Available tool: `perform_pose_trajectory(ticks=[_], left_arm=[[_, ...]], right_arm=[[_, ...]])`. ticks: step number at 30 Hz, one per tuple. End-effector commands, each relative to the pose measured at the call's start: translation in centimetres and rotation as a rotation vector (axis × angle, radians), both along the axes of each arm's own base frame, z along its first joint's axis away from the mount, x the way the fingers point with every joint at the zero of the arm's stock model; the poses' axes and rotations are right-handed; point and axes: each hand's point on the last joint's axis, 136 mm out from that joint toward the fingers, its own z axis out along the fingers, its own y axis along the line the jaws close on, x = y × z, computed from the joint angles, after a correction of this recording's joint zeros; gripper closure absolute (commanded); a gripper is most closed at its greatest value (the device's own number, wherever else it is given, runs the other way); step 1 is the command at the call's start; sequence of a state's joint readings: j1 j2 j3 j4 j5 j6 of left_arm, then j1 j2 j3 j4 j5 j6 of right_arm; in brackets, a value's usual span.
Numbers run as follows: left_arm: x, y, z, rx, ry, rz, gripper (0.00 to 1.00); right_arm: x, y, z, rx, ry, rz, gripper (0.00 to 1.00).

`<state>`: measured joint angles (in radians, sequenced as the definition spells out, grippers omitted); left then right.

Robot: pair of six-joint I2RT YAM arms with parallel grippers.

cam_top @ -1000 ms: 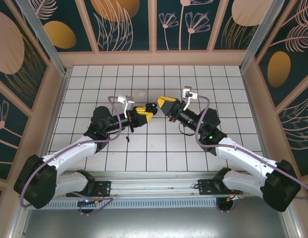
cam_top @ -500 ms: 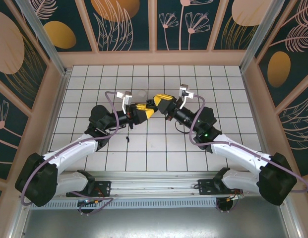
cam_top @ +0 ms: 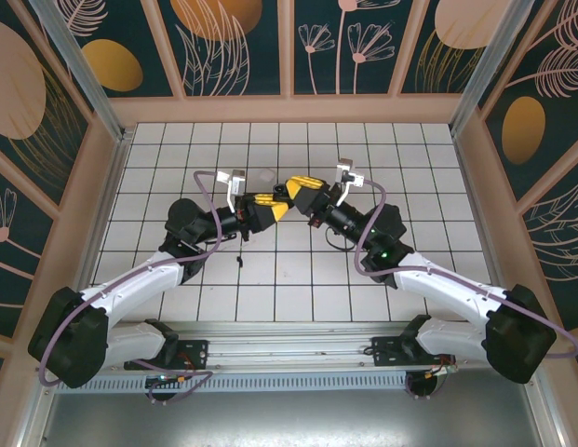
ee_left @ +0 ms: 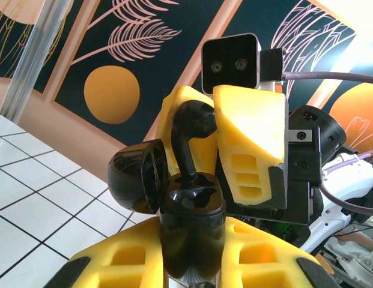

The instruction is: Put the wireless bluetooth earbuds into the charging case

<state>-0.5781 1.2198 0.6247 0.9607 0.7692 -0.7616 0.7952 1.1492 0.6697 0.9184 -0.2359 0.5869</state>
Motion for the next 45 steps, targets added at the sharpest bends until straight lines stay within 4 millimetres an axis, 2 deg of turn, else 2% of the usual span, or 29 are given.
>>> perform_pose_trajectory(ticks=[1, 9, 16, 24, 34, 36, 38, 45], left_arm=[[-0.1, 0.3, 1.8, -0.043, -0.059, 0.023, 1.00], [0.3, 0.5, 1.7, -0.036, -0.062, 0.054, 1.00], [0.4, 0.8, 2.0, -0.035, -0.085, 0.090, 1.00], [0.3, 1.6, 3.0, -0.050, -0.136, 0.141, 1.00], [0.0, 1.8, 3.1, -0.029, -0.169, 0.151, 1.00], [0.0, 1.7, 3.0, -0.016, -0.175, 0.150, 1.00], [0.1, 1.6, 2.7, 0.002, -0.179, 0.150, 1.00], [0.2, 1.6, 2.1, 0.024, -0.178, 0.154, 1.00]], right_arm=[[-0.9, 0.0, 2.4, 0.077, -0.040, 0.028, 0.84], [-1.3, 0.6, 2.8, 0.086, -0.043, 0.047, 0.84], [-1.1, 0.0, 2.4, 0.108, -0.011, 0.029, 0.85], [-1.1, 0.3, 0.5, 0.070, 0.027, 0.018, 0.84], [-0.9, 1.4, -1.7, -0.031, 0.046, 0.008, 0.82], [-0.9, 1.5, -2.0, -0.051, 0.049, 0.010, 0.80], [-0.7, 1.6, -2.1, -0.072, 0.056, 0.004, 0.72], [-0.2, 1.0, -1.2, -0.100, 0.067, -0.050, 0.54]])
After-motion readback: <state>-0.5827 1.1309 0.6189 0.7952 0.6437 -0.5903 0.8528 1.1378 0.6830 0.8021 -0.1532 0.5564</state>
